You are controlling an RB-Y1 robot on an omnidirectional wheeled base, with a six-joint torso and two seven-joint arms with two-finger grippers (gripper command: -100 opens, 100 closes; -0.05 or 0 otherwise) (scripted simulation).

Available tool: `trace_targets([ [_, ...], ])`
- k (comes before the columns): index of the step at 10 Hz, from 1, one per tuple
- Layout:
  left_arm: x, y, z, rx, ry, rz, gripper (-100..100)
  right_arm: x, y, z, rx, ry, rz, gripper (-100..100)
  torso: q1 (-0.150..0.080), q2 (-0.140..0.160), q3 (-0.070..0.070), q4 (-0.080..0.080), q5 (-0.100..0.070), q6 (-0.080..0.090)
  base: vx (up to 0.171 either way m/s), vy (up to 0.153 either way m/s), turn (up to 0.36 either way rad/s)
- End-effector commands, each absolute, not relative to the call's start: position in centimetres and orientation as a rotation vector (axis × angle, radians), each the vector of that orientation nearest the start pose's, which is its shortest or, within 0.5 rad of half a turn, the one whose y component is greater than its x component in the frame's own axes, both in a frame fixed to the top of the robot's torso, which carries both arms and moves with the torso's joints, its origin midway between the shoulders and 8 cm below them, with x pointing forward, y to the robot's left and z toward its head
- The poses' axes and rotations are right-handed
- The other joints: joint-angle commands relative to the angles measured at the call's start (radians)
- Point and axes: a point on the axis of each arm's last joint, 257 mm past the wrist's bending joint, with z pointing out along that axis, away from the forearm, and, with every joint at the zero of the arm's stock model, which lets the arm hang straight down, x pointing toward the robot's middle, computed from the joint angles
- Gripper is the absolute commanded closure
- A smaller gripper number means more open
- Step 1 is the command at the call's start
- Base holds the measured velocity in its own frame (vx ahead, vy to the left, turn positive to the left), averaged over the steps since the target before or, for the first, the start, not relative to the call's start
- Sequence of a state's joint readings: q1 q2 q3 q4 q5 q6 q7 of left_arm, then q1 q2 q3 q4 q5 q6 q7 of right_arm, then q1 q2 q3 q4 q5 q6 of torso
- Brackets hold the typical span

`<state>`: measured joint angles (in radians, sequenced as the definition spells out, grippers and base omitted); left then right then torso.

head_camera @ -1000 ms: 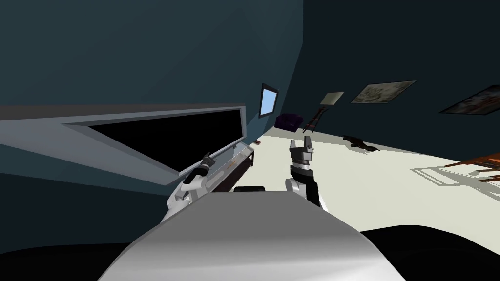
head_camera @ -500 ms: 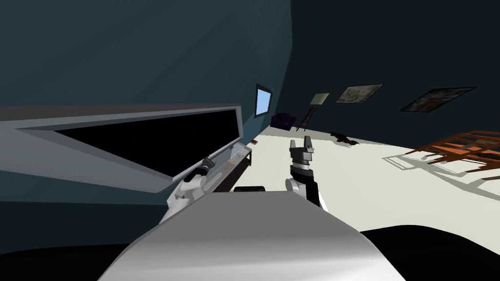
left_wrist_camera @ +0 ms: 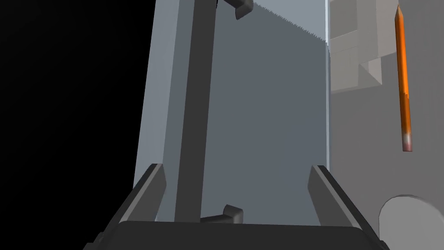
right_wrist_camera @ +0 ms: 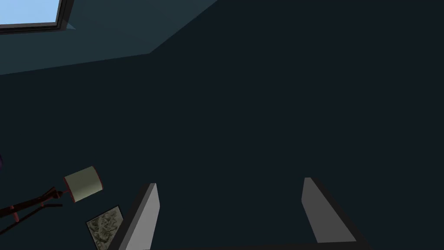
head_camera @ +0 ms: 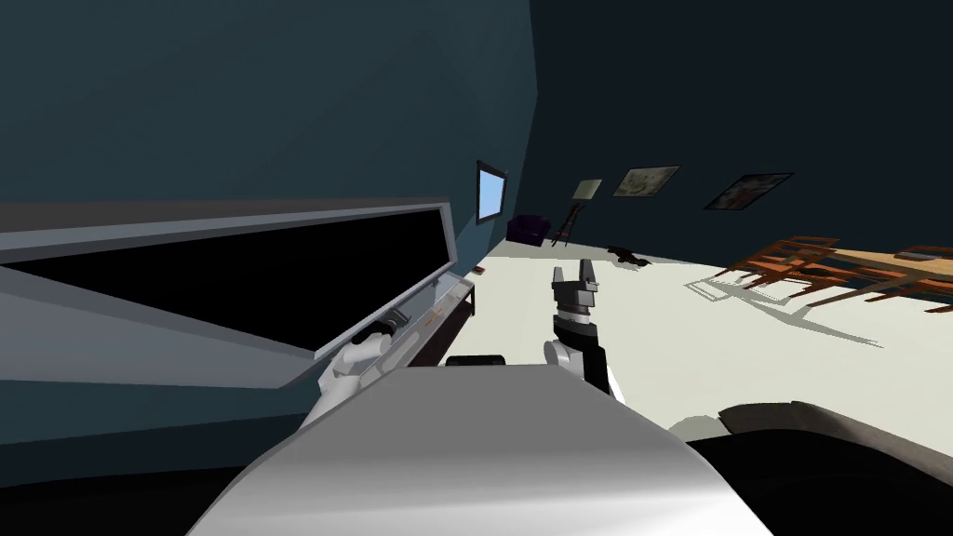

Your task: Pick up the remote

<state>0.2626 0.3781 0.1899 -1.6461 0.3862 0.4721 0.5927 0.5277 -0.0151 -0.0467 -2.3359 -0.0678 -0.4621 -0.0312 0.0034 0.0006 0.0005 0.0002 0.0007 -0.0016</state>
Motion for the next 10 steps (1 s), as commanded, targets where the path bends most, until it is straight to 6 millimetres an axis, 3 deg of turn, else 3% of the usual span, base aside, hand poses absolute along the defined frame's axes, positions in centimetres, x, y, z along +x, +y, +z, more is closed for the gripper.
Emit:
trace_targets([
  [1,39.6,45.7,-38.9,-2.276,0.839,-0.980,-100,33.3,-30.2,3.5,0.697,0.577,1.318,0,0.000,0.000,0.000,0.000,0.000,0.000,-0.026,0.038,-0.172],
  [7,35.7,46.2,-44.5,-2.540,0.753,-0.812,-100,33.3,-30.2,3.5,0.697,0.577,1.318,0,0.000,0.000,0.000,0.000,0.000,0.000,-0.026,0.034,-0.151],
  [10,34.0,46.0,-46.3,-2.630,0.728,-0.740,-100,33.3,-30.2,3.5,0.697,0.577,1.318,0,0.001,0.000,0.000,0.000,0.000,0.000,-0.024,0.039,-0.108],
])
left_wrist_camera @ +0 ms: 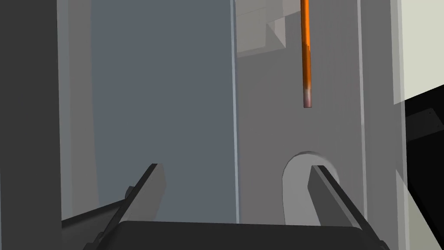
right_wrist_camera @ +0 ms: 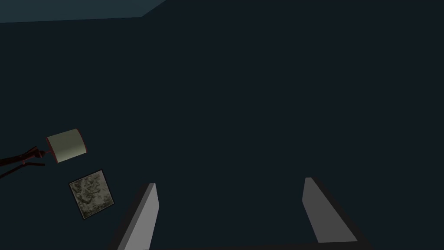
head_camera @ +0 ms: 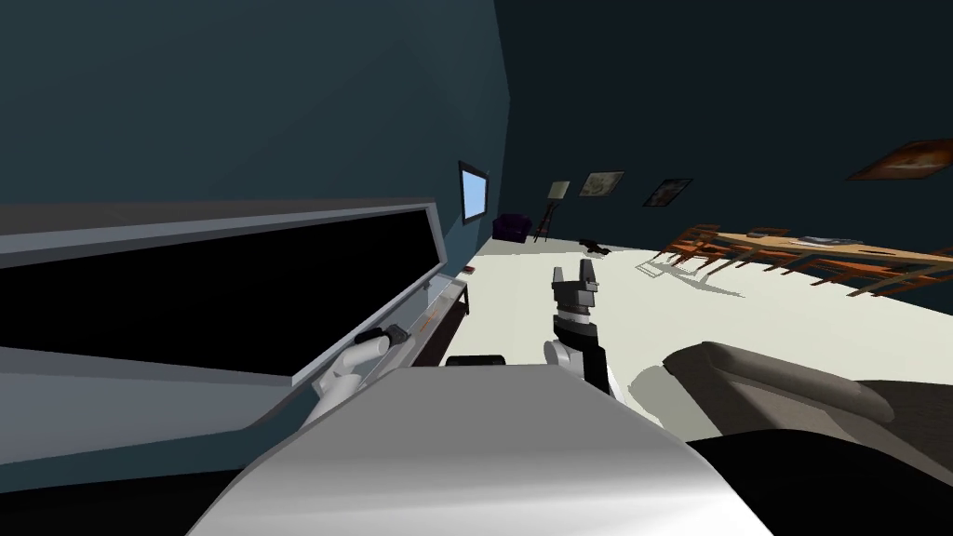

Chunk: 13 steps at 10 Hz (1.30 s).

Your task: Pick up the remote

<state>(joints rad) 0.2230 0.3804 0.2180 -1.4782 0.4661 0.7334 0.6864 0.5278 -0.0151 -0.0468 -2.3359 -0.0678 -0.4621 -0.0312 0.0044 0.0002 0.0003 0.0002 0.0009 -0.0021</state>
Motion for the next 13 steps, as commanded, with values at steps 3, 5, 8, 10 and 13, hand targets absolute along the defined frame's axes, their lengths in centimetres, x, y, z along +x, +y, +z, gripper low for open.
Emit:
trace_targets([
  [3,31.4,45.7,-48.7,-2.757,0.666,-0.640,-100,33.3,-30.2,3.5,0.697,0.577,1.318,0,0.000,0.000,0.000,0.000,0.000,0.000,-0.022,0.043,-0.114],
  [5,29.9,45.4,-49.9,-2.823,0.640,-0.577,-100,33.3,-30.2,3.5,0.697,0.577,1.318,0,0.000,0.000,0.000,0.000,0.000,0.000,-0.018,0.047,-0.093],
  [8,27.5,44.8,-51.7,-2.922,0.587,-0.479,-100,33.3,-30.2,3.5,0.697,0.577,1.318,0,0.001,0.000,0.000,0.000,0.000,0.000,-0.026,0.052,-0.106],
  [10,26.1,44.4,-52.4,-2.973,0.566,-0.420,-100,33.3,-30.2,3.5,0.697,0.577,1.318,0,0.001,0.000,0.000,0.000,0.000,0.000,-0.019,0.044,-0.062],
  [13,23.2,43.4,-54.0,-3.076,0.509,-0.300,-100,33.3,-30.2,3.5,0.697,0.577,1.318,0,0.002,0.000,0.000,0.000,0.000,0.000,-0.028,0.062,-0.099],
])
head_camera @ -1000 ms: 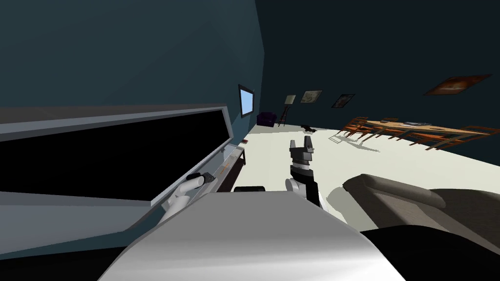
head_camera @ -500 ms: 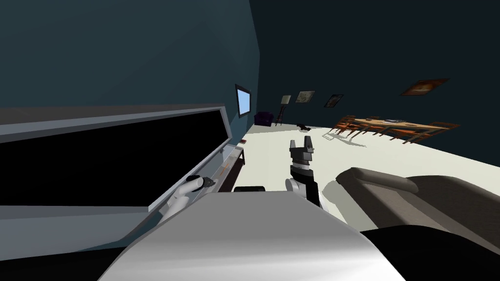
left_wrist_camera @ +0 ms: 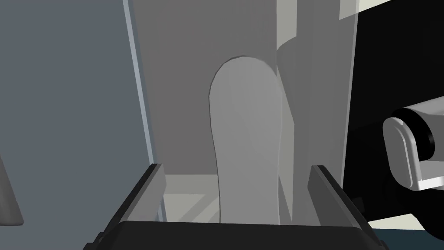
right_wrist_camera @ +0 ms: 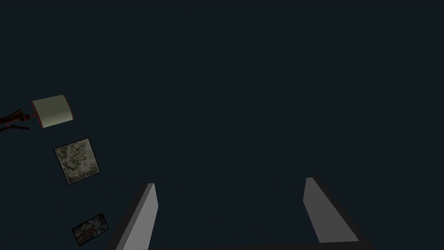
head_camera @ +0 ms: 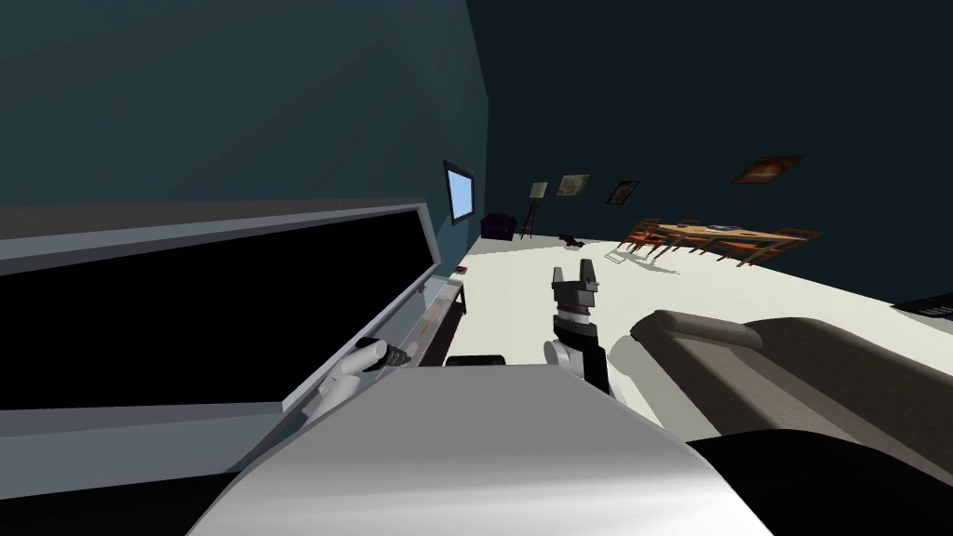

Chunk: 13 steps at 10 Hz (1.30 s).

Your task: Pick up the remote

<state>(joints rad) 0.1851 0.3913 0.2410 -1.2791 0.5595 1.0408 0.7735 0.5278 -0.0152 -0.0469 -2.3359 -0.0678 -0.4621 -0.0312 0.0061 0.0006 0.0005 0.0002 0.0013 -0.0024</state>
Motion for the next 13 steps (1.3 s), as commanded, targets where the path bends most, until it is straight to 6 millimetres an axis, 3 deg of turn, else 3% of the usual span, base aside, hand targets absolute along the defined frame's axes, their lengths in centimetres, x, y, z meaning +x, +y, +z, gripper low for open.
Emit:
trace_targets([
  [1,22.5,43.0,-54.3,-3.101,0.496,-0.270,-100,33.3,-30.2,3.5,0.697,0.577,1.318,0,0.000,0.000,0.000,0.000,0.000,0.000,-0.034,0.058,-0.059],
  [3,21.3,42.4,-54.8,-3.146,0.471,-0.215,-100,33.3,-30.2,3.5,0.697,0.577,1.318,0,-0.001,0.000,0.000,0.000,0.000,0.000,-0.025,0.043,-0.049],
  [4,21.8,42.6,-54.6,-3.129,0.481,-0.236,-100,33.3,-30.2,3.5,0.697,0.577,1.318,0,-0.002,-0.001,0.000,0.000,0.000,0.000,-0.012,0.018,-0.012],
  [5,21.7,42.5,-54.7,-3.133,0.478,-0.230,0,33.3,-30.2,3.5,0.697,0.577,1.318,0,-0.003,-0.001,-0.001,0.000,-0.001,0.000,0.000,0.000,0.000],
  [6,21.3,42.6,-55.4,-3.134,0.465,-0.232,-100,33.3,-30.2,3.5,0.697,0.577,1.318,0,-0.004,-0.002,-0.001,0.000,-0.001,0.000,0.006,0.001,-0.061],
  [10,20.5,42.7,-56.5,-3.136,0.442,-0.231,-100,33.3,-30.2,3.5,0.697,0.577,1.318,0,-0.004,-0.003,-0.002,-0.001,-0.001,0.000,0.010,0.000,-0.053],
  [11,20.5,42.7,-56.6,-3.134,0.442,-0.234,100,33.3,-30.2,3.5,0.697,0.577,1.318,0,-0.004,-0.003,-0.002,-0.001,-0.001,0.000,0.000,0.000,0.000],
  [13,20.5,42.6,-56.6,-3.136,0.441,-0.233,100,33.3,-30.2,3.5,0.697,0.577,1.318,0,-0.003,-0.003,-0.002,-0.001,-0.001,0.000,0.000,0.000,0.000],
])
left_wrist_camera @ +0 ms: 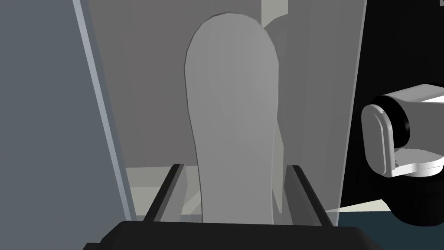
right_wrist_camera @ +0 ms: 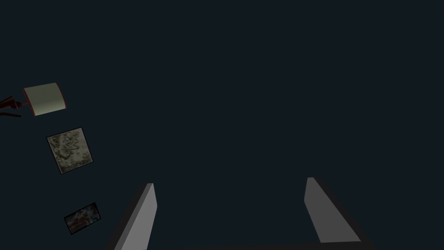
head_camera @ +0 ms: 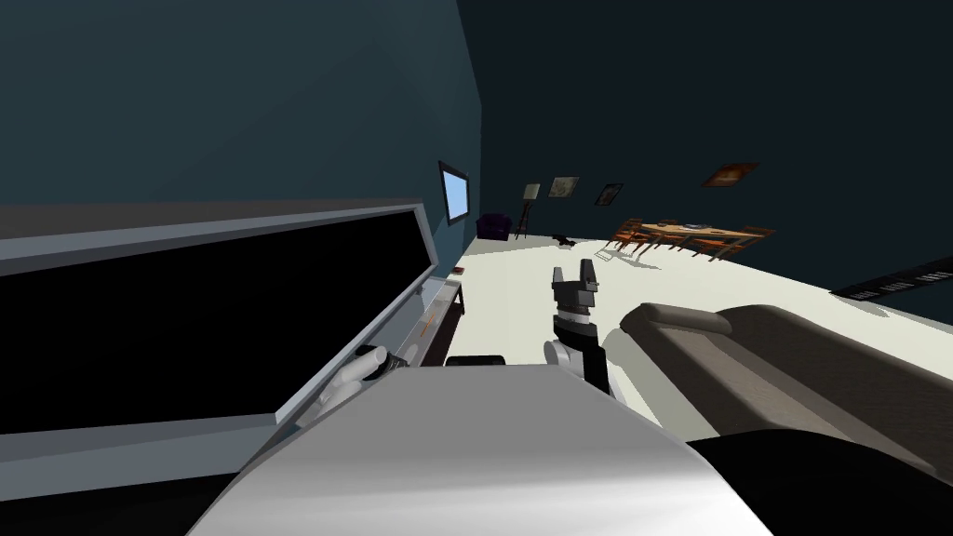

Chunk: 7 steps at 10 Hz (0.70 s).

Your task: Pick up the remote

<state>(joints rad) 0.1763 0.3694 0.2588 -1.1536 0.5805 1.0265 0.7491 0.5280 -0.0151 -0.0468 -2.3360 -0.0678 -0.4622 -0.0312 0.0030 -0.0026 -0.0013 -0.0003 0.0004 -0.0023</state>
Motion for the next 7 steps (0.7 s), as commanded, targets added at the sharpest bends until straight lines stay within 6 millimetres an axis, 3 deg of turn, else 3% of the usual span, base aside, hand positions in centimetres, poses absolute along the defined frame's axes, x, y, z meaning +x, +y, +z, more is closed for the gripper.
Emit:
trace_targets([
  [1,20.5,42.6,-56.6,-3.136,0.442,-0.233,100,33.3,-30.2,3.5,0.697,0.577,1.318,0,0.000,0.000,0.000,0.000,0.000,0.000,0.000,0.000,0.000],
  [2,20.5,42.6,-56.6,-3.136,0.442,-0.233,100,33.3,-30.2,3.5,0.697,0.577,1.318,0,0.000,0.000,0.000,0.000,0.000,0.000,0.000,0.000,0.000],
  [3,20.5,42.6,-56.6,-3.136,0.442,-0.233,0,33.3,-30.2,3.5,0.697,0.577,1.318,0,0.000,0.000,0.000,0.000,0.000,0.000,0.000,0.000,0.000],
  [4,21.0,42.7,-55.8,-3.134,0.455,-0.233,100,33.3,-30.2,3.5,0.697,0.577,1.318,0,0.000,0.000,0.000,0.000,0.000,0.000,-0.007,0.001,0.066],
  [7,21.3,42.6,-55.2,-3.131,0.470,-0.234,100,33.3,-30.2,3.5,0.697,0.577,1.318,0,0.000,0.001,0.001,0.000,-0.001,-0.001,-0.012,0.002,0.063],
])
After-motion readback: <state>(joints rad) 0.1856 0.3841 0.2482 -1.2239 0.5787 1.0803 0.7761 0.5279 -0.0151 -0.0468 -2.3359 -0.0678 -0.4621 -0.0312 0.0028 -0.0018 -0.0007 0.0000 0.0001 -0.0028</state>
